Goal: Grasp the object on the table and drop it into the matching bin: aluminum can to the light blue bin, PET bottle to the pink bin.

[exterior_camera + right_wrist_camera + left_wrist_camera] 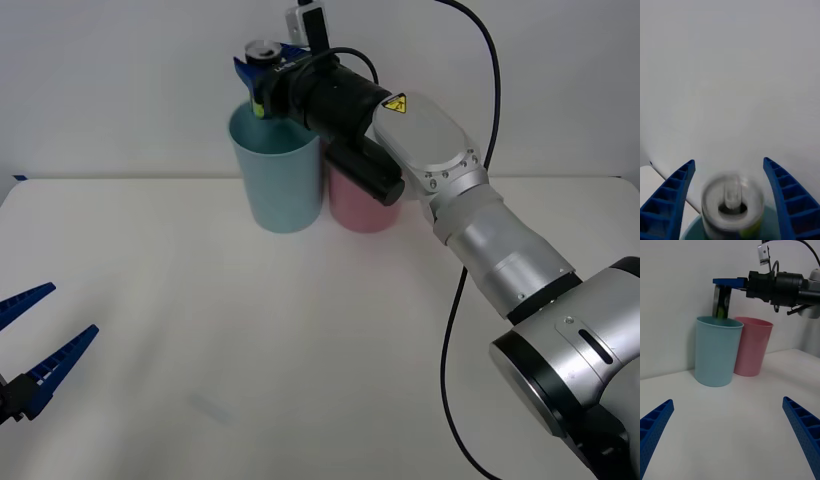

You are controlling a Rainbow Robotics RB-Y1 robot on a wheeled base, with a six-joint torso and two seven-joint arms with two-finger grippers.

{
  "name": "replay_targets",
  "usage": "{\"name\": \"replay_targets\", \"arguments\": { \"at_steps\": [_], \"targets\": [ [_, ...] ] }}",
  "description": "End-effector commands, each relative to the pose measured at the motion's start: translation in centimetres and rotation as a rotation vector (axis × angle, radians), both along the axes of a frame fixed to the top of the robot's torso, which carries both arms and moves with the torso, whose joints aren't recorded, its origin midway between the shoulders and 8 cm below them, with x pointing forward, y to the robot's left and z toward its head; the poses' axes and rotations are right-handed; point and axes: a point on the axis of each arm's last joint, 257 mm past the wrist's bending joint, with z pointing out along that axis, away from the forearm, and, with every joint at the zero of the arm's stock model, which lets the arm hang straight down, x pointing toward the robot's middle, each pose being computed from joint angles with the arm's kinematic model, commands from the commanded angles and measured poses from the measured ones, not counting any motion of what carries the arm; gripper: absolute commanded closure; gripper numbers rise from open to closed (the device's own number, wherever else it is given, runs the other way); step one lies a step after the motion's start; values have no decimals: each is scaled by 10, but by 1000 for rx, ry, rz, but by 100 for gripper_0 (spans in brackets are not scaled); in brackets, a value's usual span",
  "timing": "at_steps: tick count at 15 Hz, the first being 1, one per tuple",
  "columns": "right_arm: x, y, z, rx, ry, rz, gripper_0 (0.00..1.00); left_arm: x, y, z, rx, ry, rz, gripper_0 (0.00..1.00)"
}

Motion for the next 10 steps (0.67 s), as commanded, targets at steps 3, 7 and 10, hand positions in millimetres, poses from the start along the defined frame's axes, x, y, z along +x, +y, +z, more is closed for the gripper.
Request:
{"name": "replay_targets", "arguments": {
  "at_steps": [3,7,10],
  "targets": [
    [-3,3,0,8,9,18,0,0,0,0,0,0,0,0],
    [-7,-8,5,24,22,65,0,0,0,0,0,0,0,0],
    [-15,-29,10,34,-8,67,0,0,0,0,0,0,0,0]
  ]
}}
